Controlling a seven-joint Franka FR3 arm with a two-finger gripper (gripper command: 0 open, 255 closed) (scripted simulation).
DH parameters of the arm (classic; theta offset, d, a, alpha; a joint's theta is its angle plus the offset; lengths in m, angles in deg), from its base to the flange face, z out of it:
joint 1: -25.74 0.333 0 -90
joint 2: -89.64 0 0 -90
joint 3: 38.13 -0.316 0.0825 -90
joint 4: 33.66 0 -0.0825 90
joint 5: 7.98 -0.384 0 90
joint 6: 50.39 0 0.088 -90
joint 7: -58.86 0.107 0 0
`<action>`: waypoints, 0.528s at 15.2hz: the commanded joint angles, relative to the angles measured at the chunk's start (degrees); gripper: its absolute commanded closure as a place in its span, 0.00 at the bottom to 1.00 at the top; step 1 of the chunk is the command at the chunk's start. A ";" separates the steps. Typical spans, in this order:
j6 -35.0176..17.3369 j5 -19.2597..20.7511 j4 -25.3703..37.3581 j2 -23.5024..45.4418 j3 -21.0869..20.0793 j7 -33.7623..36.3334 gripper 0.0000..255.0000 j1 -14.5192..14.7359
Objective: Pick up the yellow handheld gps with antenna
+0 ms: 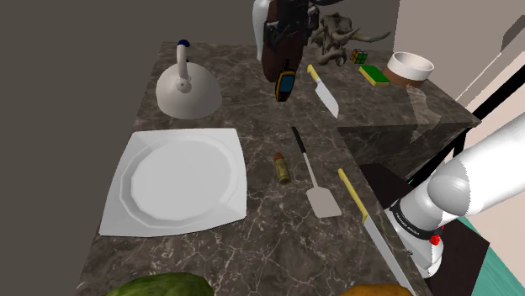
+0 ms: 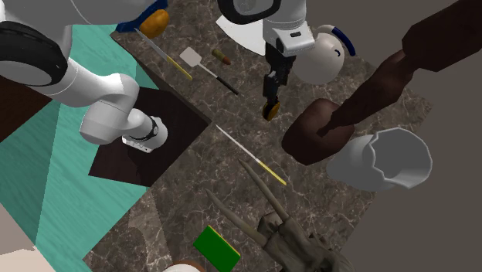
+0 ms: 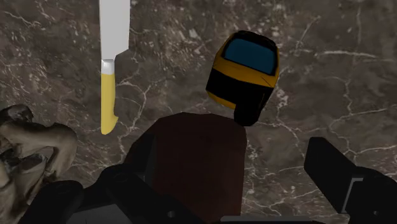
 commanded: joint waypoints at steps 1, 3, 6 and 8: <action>-0.57 1.56 0.68 1.40 -0.38 1.92 0.00 0.03; -2.00 1.64 -0.89 1.33 -0.32 2.43 0.00 0.02; -4.11 1.83 -3.12 1.34 -0.28 3.22 0.00 -0.01; -5.20 1.97 -4.26 1.38 -0.26 3.66 0.00 -0.03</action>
